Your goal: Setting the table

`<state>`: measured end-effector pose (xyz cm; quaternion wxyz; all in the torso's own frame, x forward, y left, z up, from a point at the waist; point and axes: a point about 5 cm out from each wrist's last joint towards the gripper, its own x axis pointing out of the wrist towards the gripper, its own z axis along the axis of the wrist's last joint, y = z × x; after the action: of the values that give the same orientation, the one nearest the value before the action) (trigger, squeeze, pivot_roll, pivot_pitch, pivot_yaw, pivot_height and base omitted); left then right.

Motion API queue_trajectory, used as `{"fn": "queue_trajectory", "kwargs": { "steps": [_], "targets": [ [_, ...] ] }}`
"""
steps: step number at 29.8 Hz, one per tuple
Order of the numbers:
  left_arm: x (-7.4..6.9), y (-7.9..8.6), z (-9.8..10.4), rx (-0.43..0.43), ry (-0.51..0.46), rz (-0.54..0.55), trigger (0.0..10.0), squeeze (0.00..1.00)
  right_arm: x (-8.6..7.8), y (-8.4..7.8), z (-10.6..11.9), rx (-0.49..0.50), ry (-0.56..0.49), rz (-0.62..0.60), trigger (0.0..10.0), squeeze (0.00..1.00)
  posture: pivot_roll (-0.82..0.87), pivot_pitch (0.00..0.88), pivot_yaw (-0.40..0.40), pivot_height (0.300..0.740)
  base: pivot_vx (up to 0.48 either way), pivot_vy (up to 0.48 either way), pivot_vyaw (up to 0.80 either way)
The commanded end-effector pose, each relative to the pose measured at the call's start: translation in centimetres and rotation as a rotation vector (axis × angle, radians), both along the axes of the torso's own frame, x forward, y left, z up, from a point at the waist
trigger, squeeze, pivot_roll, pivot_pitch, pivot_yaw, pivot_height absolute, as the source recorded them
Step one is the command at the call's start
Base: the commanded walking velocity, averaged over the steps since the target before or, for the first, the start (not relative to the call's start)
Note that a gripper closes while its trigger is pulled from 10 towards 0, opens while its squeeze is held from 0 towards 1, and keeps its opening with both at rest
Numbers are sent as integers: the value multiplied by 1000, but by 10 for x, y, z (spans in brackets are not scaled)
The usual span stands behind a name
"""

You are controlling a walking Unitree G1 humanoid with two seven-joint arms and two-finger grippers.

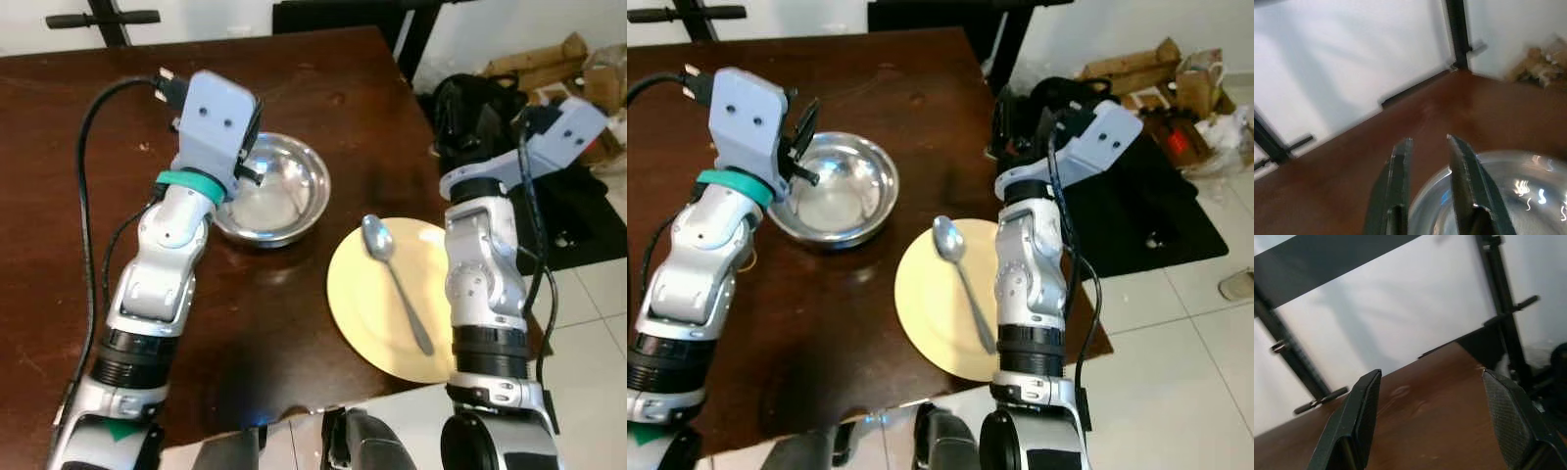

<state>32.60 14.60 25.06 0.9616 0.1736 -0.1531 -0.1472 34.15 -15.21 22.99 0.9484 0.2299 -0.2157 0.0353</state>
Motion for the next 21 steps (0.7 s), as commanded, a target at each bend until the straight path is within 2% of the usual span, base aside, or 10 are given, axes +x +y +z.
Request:
{"fn": "queue_trajectory", "kwargs": {
  "steps": [1,3,5,6,7,11,12,13,17,21],
  "targets": [
    [-2,9,-1,-12,110,-76,10000,0,-3,-1,-4,-32,7,12,10000,0,200,111,6,740,0,0,0],
    [-1,15,-2,-17,147,-81,10000,0,-3,-1,-4,-36,7,15,10000,0,200,111,6,740,0,0,0],
    [2,30,-5,30,198,-66,10000,0,-3,-1,-4,-41,7,17,10000,0,204,111,9,740,0,0,0],
    [2,30,-5,30,198,-66,10000,0,-3,-1,-4,-41,7,17,10000,0,204,111,9,740,0,0,0],
    [4,40,-7,42,240,-47,10000,0,-4,-1,-4,-42,7,15,10000,0,204,110,13,740,0,0,0],
    [8,56,-9,30,309,-34,10000,0,-4,-2,-4,-43,7,11,10000,0,204,110,13,740,0,0,0],
    [9,65,-8,32,341,-44,10000,255,-5,-3,-5,-44,8,10,10000,0,211,113,14,740,0,0,0],
    [12,74,-8,23,372,-52,10000,1000,-5,-3,-6,-43,12,11,10000,0,216,116,11,740,0,0,0],
    [17,83,-8,-12,427,-77,10000,1000,-6,-3,-8,-43,19,16,10000,0,221,118,8,740,0,0,0],
    [27,83,-11,-27,459,-78,10000,1000,-5,-1,-9,-41,22,22,10000,0,221,118,7,740,0,0,0]
  ]
}}
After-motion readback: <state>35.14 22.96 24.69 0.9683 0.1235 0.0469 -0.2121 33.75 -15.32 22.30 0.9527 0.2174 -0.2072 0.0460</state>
